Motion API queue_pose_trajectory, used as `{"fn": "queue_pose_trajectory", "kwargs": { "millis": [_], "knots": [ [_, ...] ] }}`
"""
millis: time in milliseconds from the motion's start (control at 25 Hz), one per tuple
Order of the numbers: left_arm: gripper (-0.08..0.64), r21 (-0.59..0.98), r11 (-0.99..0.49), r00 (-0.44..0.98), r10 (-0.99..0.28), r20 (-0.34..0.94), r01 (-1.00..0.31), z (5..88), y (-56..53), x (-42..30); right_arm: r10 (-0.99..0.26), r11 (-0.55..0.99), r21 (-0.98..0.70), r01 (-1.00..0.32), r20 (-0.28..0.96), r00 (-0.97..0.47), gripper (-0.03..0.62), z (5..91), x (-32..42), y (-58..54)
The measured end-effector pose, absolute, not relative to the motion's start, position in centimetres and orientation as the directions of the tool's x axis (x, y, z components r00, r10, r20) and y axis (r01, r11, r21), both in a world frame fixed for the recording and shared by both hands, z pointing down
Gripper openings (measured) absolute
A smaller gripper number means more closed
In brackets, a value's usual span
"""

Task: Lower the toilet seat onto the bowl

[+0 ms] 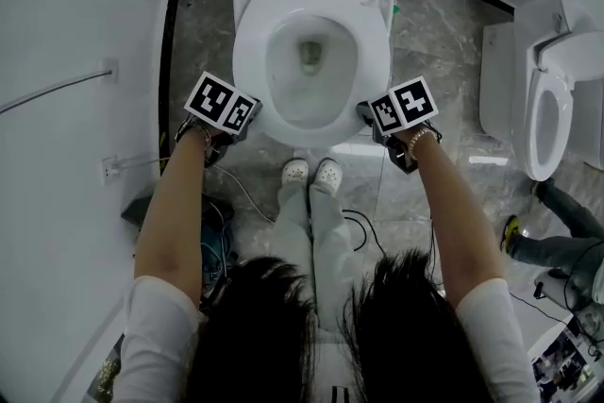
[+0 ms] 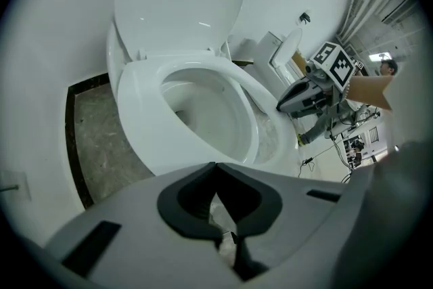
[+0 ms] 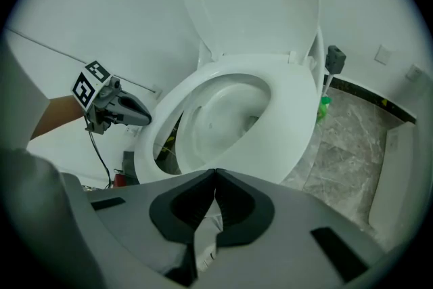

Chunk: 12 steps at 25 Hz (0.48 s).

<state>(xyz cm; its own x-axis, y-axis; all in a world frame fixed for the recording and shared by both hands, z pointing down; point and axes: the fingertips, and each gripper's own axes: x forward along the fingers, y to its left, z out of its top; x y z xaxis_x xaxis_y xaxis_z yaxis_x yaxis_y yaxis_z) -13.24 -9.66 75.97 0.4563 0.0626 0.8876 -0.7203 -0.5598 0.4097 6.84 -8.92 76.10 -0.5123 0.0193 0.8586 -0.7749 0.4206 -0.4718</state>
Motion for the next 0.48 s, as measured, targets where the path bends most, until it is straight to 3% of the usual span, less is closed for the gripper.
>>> {"fn": "queue_pose_trajectory", "kwargs": {
  "millis": [480],
  "knots": [
    [0.009, 0.419, -0.418, 0.451, 0.025, 0.892, -0.806, 79.7, -9.2, -13.8, -0.012, 0.358, -0.407, -0.84, 0.898, -0.44, 0.028, 79.8, 6.6, -8.5]
  ]
}}
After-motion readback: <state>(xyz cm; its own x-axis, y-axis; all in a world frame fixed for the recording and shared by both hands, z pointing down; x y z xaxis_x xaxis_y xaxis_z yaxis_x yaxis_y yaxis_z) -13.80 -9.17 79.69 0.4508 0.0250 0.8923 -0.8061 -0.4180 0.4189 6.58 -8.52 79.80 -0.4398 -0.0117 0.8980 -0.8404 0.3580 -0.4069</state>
